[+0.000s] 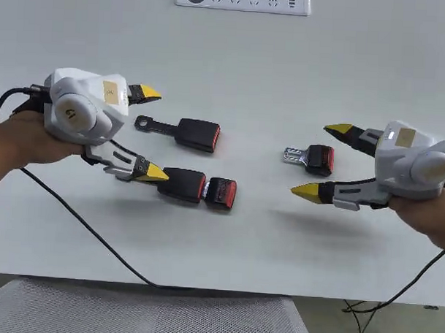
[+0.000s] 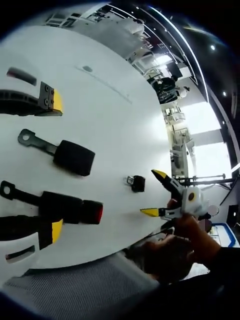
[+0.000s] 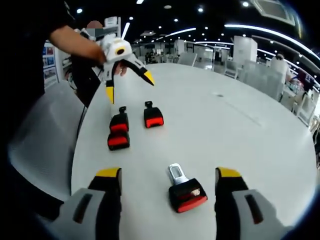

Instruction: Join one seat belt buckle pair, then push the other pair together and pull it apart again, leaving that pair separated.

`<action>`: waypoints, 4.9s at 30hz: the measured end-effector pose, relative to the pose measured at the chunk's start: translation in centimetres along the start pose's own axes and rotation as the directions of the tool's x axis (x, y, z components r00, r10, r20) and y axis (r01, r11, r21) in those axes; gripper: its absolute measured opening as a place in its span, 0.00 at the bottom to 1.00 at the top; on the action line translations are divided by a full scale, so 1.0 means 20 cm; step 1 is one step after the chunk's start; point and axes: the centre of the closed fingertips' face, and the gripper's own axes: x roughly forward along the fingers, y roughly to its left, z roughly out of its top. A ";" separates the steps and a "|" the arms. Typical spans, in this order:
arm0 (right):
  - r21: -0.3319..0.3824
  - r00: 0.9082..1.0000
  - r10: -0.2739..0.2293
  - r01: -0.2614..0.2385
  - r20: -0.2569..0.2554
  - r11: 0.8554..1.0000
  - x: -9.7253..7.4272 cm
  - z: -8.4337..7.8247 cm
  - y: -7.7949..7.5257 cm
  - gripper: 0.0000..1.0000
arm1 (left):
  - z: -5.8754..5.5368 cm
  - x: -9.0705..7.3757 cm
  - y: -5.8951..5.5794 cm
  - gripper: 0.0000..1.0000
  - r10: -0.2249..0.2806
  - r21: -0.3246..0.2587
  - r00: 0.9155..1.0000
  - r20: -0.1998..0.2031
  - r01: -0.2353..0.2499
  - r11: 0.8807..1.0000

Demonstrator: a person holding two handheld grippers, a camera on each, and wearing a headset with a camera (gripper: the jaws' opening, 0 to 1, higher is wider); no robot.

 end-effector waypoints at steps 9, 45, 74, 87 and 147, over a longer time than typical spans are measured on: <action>-0.031 0.994 0.034 -0.038 -0.104 0.999 0.00 -0.14 -0.08 0.71 | -0.02 0.15 0.10 0.79 -0.071 0.062 0.996 -0.048 0.074 0.995; -0.073 0.978 0.185 -0.192 -0.094 0.979 0.06 -0.28 -0.12 0.35 | -0.11 0.40 0.09 0.34 -0.236 0.116 0.966 -0.108 0.248 0.962; -0.042 0.985 0.174 -0.173 0.012 0.984 0.16 -0.18 -0.08 0.34 | -0.11 0.40 0.09 0.34 -0.244 0.110 0.967 -0.074 0.251 0.962; -0.044 0.983 0.179 -0.178 0.035 0.983 0.29 -0.08 -0.04 0.34 | -0.11 0.40 0.09 0.33 -0.244 0.106 0.967 -0.075 0.251 0.962; -0.079 0.983 0.185 -0.185 -0.003 0.980 0.61 0.16 0.09 0.33 | -0.11 0.40 0.08 0.33 -0.244 0.111 0.965 -0.099 0.255 0.961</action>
